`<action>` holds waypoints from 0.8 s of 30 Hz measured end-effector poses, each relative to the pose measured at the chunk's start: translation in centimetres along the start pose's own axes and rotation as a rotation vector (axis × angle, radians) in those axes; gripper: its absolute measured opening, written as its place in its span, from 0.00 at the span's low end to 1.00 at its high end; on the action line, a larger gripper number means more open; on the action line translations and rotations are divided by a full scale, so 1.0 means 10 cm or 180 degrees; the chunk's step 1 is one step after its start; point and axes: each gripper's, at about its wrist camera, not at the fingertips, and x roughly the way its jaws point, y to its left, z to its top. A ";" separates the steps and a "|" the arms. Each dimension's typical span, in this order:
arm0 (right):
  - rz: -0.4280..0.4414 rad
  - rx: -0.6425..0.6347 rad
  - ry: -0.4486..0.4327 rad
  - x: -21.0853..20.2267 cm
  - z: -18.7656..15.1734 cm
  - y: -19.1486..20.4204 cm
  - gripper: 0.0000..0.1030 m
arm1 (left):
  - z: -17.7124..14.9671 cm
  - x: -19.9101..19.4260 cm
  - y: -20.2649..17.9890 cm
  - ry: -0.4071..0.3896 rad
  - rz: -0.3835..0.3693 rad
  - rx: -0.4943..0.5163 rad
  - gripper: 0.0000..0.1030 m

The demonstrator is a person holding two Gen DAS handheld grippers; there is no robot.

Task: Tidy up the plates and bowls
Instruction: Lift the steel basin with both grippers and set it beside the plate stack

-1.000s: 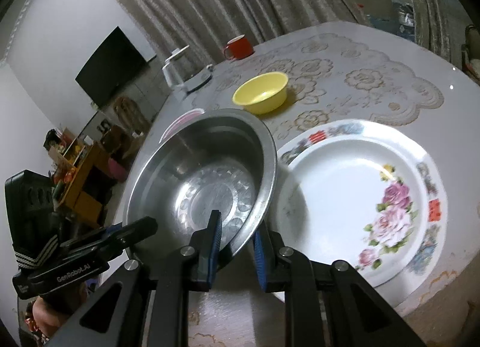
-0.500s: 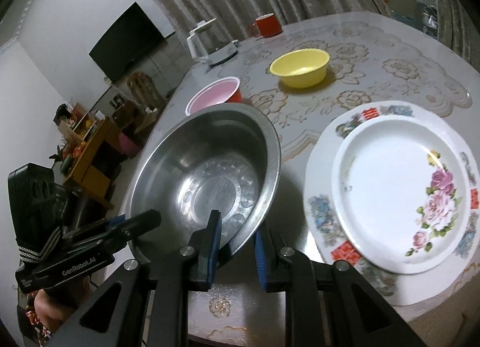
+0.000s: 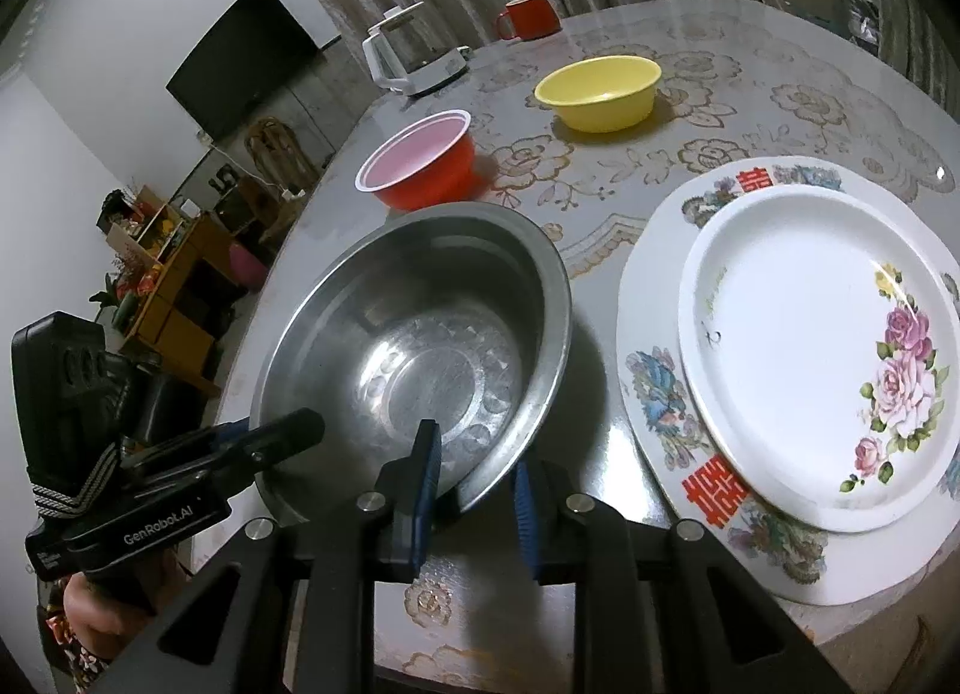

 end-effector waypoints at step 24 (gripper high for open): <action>0.0046 0.0031 0.0123 0.01 -0.07 -0.05 0.25 | -0.02 0.07 -0.08 0.0027 0.0113 0.0061 0.32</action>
